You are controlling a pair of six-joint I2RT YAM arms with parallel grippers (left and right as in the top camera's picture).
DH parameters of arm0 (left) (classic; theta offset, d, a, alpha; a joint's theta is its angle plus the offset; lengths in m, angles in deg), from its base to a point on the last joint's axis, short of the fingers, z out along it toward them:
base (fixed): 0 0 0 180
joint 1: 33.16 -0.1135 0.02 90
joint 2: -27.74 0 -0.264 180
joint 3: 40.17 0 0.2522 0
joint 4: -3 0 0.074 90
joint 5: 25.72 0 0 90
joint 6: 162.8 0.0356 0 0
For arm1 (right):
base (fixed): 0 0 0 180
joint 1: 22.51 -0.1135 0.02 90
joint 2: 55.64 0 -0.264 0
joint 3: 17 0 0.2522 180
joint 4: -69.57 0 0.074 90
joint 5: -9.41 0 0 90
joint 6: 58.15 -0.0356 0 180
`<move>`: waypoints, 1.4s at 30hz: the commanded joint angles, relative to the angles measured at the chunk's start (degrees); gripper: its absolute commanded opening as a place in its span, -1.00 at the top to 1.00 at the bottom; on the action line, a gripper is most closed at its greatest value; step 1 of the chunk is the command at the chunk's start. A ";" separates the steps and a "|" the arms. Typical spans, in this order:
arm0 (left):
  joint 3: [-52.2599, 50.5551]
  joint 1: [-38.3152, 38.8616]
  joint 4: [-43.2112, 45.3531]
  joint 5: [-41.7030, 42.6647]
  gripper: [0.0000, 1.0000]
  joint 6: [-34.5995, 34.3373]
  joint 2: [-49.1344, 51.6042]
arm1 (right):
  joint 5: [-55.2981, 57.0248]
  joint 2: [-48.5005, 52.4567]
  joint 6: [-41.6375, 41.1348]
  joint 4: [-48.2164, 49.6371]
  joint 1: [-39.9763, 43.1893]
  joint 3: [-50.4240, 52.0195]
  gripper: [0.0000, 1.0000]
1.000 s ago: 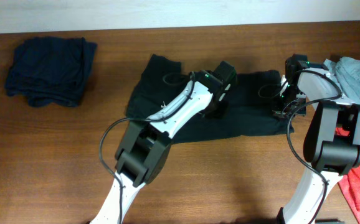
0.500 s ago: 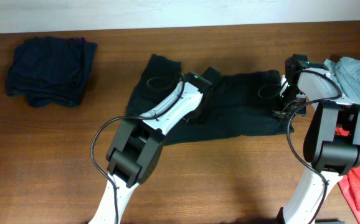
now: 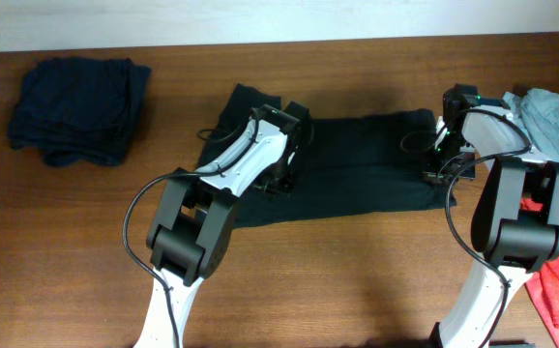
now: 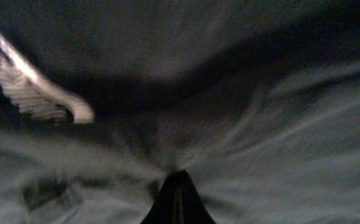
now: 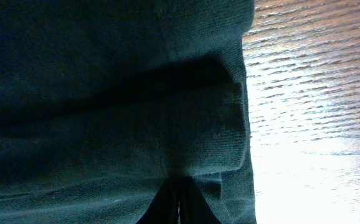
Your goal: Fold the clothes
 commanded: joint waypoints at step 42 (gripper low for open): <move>4.76 14.27 44.30 7.26 -0.24 35.01 3.52 | -1.46 -0.33 -0.26 1.73 -0.11 -0.13 0.89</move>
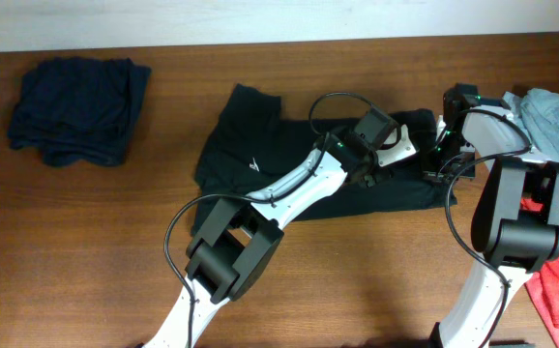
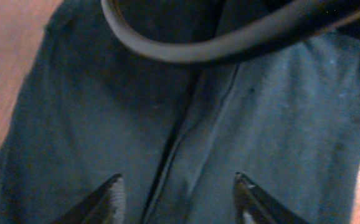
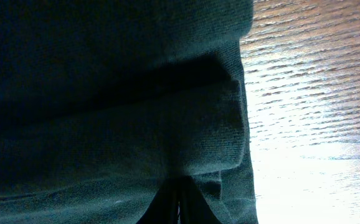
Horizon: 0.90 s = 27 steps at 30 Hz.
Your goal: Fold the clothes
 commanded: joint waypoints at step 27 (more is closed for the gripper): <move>-0.20 -2.38 5.44 -5.38 -0.27 -4.46 7.48 | -1.22 -0.31 -0.24 0.81 -0.11 -0.13 0.90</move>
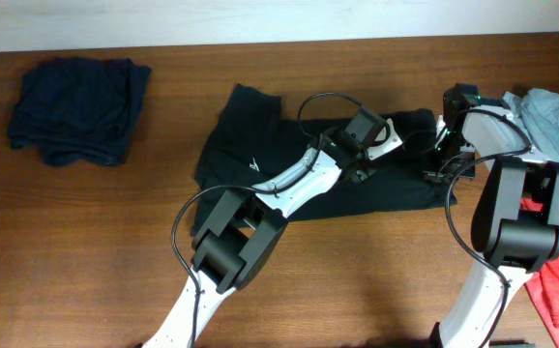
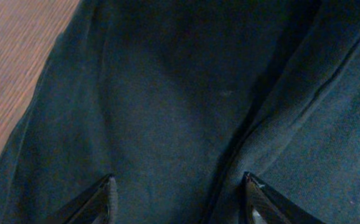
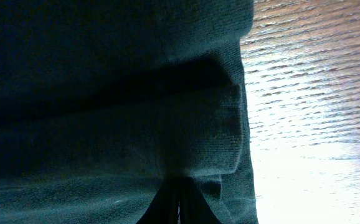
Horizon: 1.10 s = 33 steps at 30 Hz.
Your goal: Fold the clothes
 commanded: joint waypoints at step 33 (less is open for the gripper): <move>-0.07 -6.12 5.79 -5.18 -0.27 -1.90 2.71 | -0.94 -0.31 -0.24 0.81 -0.11 -0.13 0.89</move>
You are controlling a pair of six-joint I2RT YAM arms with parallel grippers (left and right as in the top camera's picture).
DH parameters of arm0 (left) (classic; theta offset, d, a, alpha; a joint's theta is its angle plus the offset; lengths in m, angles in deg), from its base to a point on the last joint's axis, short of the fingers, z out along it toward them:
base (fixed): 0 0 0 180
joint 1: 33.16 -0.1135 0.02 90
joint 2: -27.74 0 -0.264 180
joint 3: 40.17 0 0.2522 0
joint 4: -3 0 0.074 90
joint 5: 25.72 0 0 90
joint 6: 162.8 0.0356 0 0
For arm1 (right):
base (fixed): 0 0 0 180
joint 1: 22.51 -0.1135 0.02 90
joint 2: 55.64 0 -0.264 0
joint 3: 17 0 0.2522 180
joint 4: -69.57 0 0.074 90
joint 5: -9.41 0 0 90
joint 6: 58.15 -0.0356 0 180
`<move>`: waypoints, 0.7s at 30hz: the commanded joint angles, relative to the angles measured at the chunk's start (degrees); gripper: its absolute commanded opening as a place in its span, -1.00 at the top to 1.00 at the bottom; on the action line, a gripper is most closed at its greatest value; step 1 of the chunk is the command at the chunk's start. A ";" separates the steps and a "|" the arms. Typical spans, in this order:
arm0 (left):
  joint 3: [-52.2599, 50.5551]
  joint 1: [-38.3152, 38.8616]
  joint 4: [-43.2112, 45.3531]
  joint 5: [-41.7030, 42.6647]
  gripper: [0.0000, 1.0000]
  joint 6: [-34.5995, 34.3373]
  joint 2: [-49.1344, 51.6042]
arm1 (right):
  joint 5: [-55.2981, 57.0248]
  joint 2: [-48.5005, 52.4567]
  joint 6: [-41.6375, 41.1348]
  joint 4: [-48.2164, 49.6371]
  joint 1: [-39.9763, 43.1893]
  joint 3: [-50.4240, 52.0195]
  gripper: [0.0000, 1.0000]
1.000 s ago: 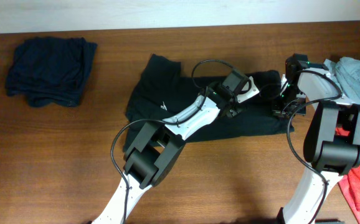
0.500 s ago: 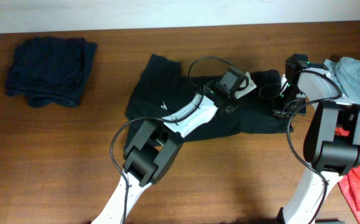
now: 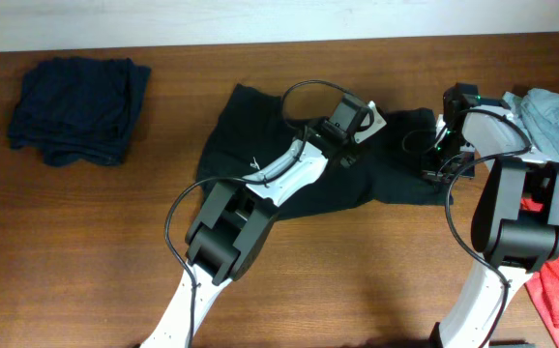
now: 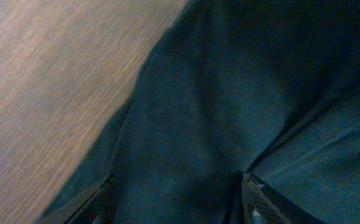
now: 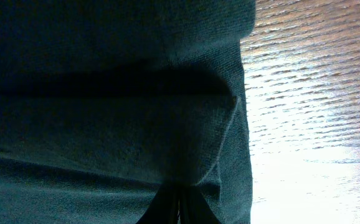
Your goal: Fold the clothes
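Observation:
A dark shirt (image 3: 260, 145) lies spread across the middle of the table. My left gripper (image 3: 349, 130) hovers open over the shirt's far edge near its middle. In the left wrist view the left gripper (image 4: 179, 199) has its fingertips (image 4: 105, 190) wide apart, with dark cloth below and bare wood at upper left. My right gripper (image 3: 438, 166) is shut on the shirt's right edge. In the right wrist view the right gripper (image 5: 179, 200) pinches a fold of the shirt (image 5: 105, 124) beside the wood.
A folded dark pile (image 3: 76, 101) sits at the far left. A pale blue-grey garment (image 3: 550, 111) and a red one lie at the right edge, behind the right arm. The table (image 3: 67, 251) is brown wood.
My left gripper, still open, has moved a little left and farther back, to the shirt's far edge; wood now shows in its view. The right gripper still holds the right edge.
At first my left gripper was shut, low on the left-middle of the shirt near its white logo. Later it stood open over the shirt's right part, then slightly further left, and now at the far edge. The right gripper kept its grip on the shirt's right edge throughout.

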 commanded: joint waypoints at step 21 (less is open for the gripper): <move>0.33 -4.46 -14.58 -11.41 -0.27 -7.02 -10.80 | -0.33 -0.26 -0.28 0.46 -0.07 -0.13 0.89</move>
